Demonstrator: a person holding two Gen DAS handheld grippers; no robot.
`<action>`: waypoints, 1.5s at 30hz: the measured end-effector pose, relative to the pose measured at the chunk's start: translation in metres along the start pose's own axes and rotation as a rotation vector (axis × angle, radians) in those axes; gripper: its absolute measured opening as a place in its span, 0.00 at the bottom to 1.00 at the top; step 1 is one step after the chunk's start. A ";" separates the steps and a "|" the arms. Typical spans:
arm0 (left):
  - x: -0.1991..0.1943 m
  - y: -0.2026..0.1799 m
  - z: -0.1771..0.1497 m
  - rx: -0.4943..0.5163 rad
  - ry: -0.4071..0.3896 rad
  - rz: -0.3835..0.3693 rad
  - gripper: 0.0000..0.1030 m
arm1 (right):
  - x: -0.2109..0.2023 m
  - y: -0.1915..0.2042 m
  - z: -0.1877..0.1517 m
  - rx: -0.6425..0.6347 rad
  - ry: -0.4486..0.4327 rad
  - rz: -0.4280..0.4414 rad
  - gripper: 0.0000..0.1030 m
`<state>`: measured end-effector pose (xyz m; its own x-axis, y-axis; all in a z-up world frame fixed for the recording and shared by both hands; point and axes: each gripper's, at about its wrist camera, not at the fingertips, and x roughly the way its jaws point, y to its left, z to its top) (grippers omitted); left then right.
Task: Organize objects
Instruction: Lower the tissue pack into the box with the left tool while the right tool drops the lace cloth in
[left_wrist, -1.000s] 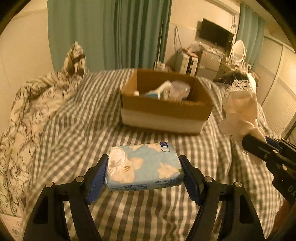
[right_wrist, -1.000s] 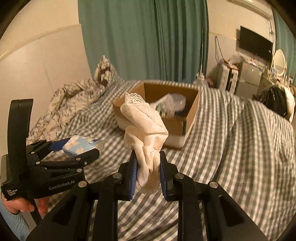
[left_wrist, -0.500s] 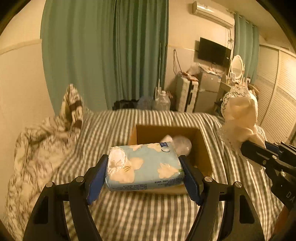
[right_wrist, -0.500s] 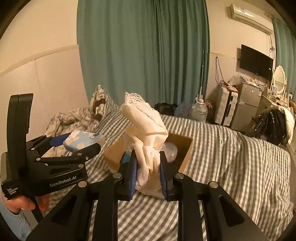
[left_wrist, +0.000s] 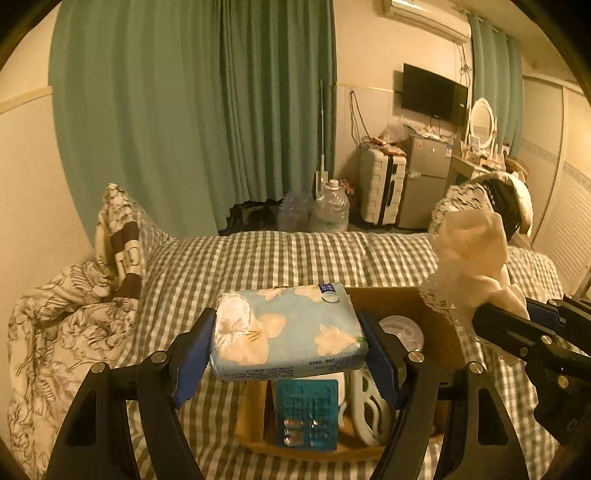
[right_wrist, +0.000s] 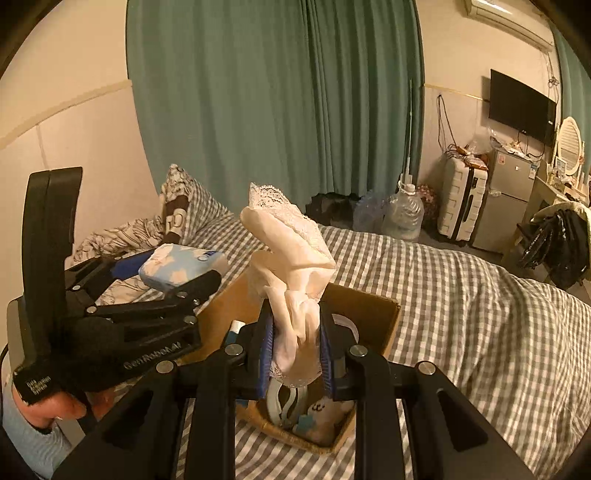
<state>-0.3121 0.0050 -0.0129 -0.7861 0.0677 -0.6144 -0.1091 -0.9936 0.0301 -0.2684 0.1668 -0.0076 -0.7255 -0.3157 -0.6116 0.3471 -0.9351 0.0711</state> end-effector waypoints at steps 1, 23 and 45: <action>0.006 -0.001 -0.001 0.003 0.006 -0.003 0.74 | 0.007 -0.002 0.001 0.003 0.006 0.000 0.20; 0.075 -0.009 -0.035 0.064 0.103 -0.068 0.75 | 0.082 -0.020 -0.014 0.076 0.121 0.025 0.21; -0.012 -0.006 0.000 0.106 -0.050 -0.008 0.97 | -0.007 -0.027 0.018 0.145 -0.035 -0.034 0.75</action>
<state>-0.3015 0.0105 -0.0056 -0.8139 0.0827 -0.5751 -0.1774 -0.9779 0.1105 -0.2829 0.1911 0.0095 -0.7562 -0.2869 -0.5881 0.2345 -0.9579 0.1658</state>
